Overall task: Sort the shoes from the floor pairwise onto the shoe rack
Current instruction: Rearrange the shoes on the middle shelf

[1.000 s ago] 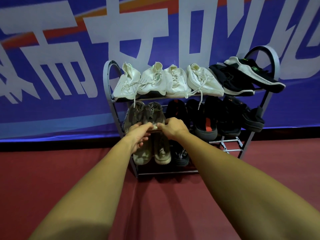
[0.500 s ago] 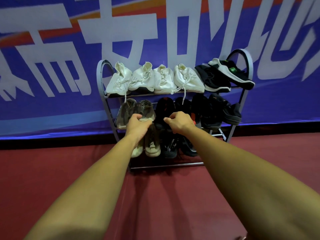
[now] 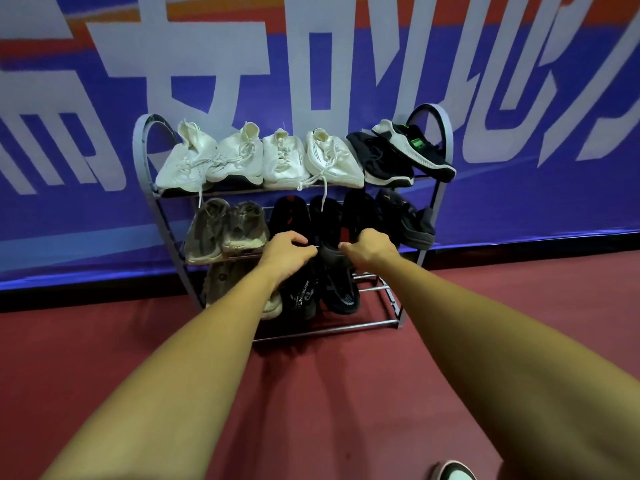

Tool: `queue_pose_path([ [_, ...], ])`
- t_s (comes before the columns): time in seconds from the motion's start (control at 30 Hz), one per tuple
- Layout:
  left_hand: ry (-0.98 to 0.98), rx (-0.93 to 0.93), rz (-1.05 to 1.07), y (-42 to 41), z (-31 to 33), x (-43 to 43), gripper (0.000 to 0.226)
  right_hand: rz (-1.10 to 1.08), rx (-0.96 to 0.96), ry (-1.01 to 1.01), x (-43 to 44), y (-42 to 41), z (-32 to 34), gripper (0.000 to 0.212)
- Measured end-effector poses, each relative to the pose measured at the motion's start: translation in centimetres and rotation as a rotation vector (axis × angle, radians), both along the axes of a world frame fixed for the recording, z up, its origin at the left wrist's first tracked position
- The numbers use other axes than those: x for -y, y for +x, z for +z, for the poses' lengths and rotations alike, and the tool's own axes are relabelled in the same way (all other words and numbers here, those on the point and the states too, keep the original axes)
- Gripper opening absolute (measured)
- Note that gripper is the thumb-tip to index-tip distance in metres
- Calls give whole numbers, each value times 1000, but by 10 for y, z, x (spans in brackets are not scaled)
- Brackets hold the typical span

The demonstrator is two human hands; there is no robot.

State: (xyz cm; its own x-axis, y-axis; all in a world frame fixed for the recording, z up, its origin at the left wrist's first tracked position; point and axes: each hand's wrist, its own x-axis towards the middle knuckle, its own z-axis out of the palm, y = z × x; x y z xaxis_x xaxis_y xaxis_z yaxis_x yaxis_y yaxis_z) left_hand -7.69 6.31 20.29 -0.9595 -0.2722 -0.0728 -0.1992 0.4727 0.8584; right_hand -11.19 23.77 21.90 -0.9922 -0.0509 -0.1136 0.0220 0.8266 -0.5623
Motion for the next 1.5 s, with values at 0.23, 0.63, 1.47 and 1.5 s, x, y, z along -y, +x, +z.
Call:
queue_pose_path([
  [0.23, -83, 66, -43, -12, -1, -6, 51, -134, 84, -88, 12, -12, -10, 42],
  [0.63, 46, 55, -64, -17, -2, 1, 27, -291, 317, -777, 19, -22, -12, 14],
  [1.47, 494, 112, 117, 33, 29, 3, 18, -166, 458, -1052, 1, 8, -3, 32],
  [1.5, 496, 129, 128, 34, 28, 4, 18, -194, 469, -1059, 2, 9, -4, 32],
])
